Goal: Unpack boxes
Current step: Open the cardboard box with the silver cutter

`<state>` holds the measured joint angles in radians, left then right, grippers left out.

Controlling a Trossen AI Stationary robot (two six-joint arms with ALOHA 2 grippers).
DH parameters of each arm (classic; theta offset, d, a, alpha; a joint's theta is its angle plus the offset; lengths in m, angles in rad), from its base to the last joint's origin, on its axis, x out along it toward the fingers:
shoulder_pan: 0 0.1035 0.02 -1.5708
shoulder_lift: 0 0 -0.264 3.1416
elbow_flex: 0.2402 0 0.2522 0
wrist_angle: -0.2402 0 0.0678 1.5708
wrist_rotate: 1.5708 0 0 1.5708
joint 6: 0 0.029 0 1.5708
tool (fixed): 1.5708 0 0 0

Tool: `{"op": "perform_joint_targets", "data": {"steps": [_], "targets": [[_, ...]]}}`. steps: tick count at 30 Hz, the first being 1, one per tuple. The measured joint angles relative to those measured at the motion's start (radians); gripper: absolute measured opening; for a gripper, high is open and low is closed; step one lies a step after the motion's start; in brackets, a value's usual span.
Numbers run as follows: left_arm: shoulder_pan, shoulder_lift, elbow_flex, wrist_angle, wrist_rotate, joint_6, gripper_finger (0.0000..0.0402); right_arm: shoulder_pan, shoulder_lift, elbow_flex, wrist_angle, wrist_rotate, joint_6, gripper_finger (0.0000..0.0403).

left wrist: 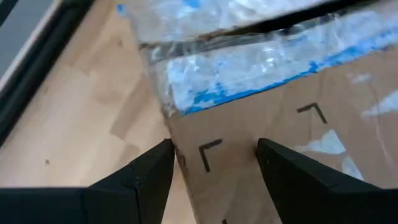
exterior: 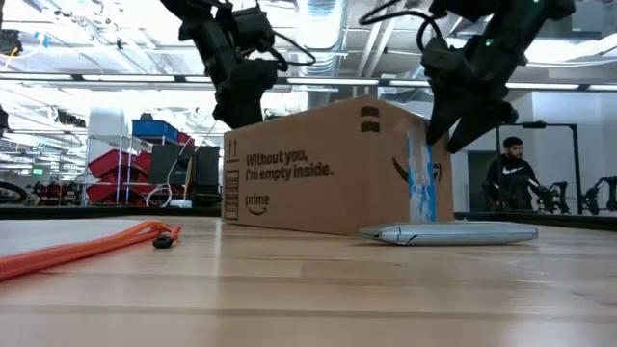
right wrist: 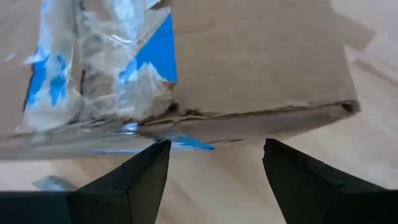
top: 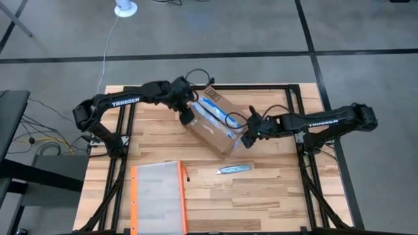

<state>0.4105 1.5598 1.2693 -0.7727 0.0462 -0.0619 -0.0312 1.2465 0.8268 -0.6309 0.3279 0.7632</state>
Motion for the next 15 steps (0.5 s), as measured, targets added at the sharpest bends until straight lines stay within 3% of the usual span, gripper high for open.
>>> {"op": "perform_joint_targets", "data": {"steps": [7,15], "targets": [[-0.152,-0.047,-0.004,-0.049,-0.043,-0.133,0.0217,-0.079,-0.023,-0.002,-0.037,0.002,-0.190,0.0244],[-0.204,-0.037,-0.013,-0.018,-0.085,-0.163,0.0217,-0.122,0.031,-0.002,0.015,0.015,-0.304,0.0244]]}}
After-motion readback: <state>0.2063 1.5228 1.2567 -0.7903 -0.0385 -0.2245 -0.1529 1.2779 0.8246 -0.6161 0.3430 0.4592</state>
